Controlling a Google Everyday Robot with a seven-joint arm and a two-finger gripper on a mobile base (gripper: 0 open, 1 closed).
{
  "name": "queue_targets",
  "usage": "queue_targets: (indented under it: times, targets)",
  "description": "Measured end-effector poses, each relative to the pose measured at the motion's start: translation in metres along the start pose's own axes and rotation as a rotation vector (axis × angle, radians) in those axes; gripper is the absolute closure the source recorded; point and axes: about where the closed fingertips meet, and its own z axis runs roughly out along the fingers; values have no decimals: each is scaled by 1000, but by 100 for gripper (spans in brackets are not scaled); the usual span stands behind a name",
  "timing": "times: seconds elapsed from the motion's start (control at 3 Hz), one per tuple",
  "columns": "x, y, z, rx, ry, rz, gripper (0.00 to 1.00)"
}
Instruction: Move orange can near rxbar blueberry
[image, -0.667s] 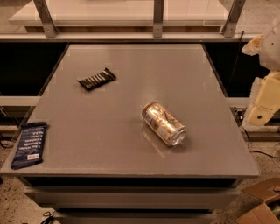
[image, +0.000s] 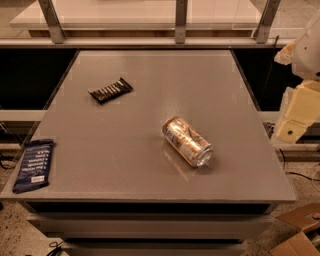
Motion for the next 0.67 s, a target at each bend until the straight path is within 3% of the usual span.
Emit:
queue_targets:
  times: [0.67]
  targets:
    - [-53,11,34,-66,8,108,0]
